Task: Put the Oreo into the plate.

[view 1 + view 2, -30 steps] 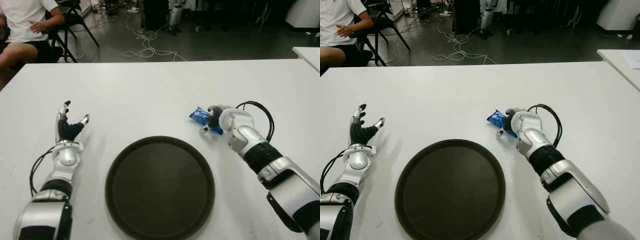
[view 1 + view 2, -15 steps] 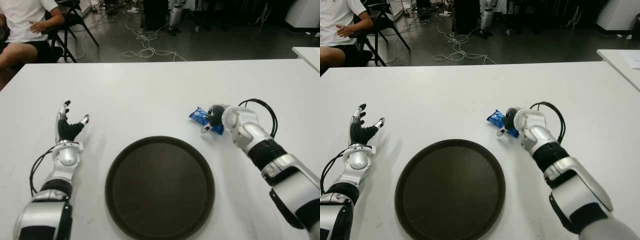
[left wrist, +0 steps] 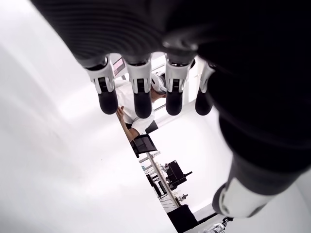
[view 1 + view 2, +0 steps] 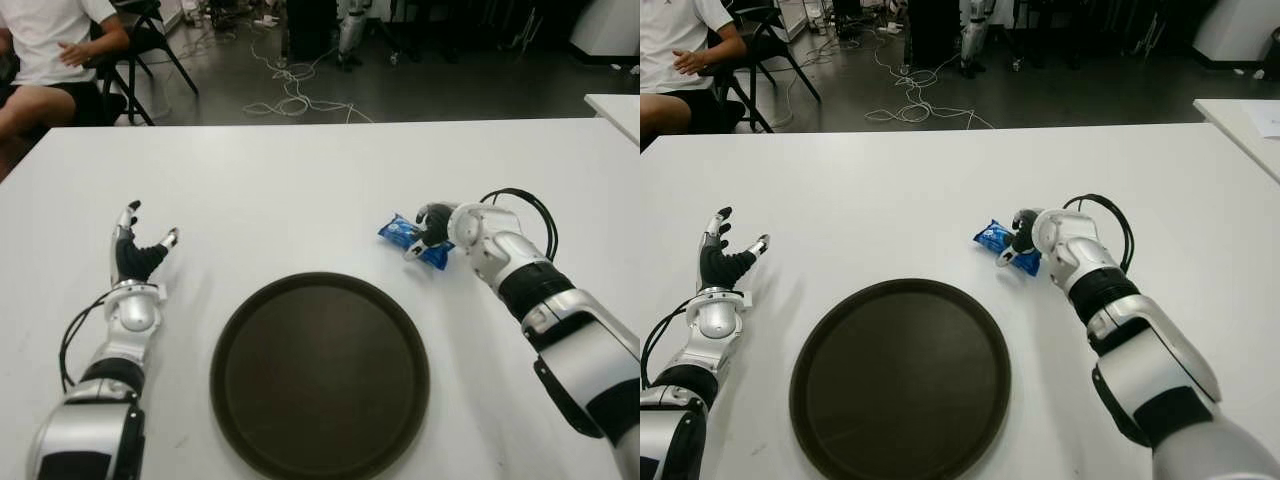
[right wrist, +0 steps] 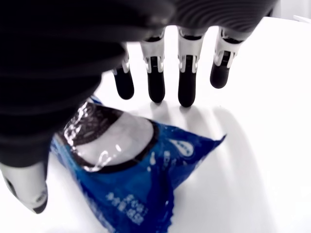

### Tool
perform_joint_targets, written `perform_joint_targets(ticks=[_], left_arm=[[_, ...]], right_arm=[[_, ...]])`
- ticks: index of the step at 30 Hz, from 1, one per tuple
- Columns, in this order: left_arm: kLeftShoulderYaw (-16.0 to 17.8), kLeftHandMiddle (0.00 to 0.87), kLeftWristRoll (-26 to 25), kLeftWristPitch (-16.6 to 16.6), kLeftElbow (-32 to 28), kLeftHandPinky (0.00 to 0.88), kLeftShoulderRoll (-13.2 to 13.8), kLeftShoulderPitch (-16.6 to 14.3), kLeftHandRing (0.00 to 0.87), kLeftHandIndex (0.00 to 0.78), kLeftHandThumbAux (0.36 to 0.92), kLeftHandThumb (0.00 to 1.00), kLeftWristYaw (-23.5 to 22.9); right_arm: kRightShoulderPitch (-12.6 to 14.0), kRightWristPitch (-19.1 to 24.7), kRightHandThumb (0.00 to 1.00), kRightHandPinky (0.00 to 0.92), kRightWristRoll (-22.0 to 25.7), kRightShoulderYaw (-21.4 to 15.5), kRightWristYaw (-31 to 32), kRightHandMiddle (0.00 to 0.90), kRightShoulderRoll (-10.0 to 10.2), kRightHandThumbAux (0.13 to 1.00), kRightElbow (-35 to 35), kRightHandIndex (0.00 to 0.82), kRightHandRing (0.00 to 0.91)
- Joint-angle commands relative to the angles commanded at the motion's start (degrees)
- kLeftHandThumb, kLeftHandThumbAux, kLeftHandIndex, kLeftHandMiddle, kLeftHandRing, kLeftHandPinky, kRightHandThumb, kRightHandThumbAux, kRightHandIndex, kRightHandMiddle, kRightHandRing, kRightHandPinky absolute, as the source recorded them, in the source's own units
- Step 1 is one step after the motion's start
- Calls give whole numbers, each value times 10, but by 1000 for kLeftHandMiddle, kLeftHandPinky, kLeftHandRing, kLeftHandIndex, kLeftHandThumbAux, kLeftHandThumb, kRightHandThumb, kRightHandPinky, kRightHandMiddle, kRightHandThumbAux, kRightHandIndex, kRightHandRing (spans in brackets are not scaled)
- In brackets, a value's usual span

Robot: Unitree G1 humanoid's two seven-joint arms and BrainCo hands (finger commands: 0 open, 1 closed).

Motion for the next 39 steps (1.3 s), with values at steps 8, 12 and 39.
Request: perform_joint_targets(ticks=[8,12,39], left_arm=[[1,93,-1,-1,0,41,0,0,65,68,764,0,-3],[0,97,-1,-1,0,45,1,0,69,70,770,0,-2],[-1,105,1,-6,4,59,0,-1,80,75,749,0,2]], right_arm=[[-3,-5,0,145,10,-14,-26,183,9,620,26,223,178],[-4,-3,0,160,10,-18,-32,179,11,627,28,205,175],[-6,1,0,137,-10,5,-25,168,15,621,29,187,168]])
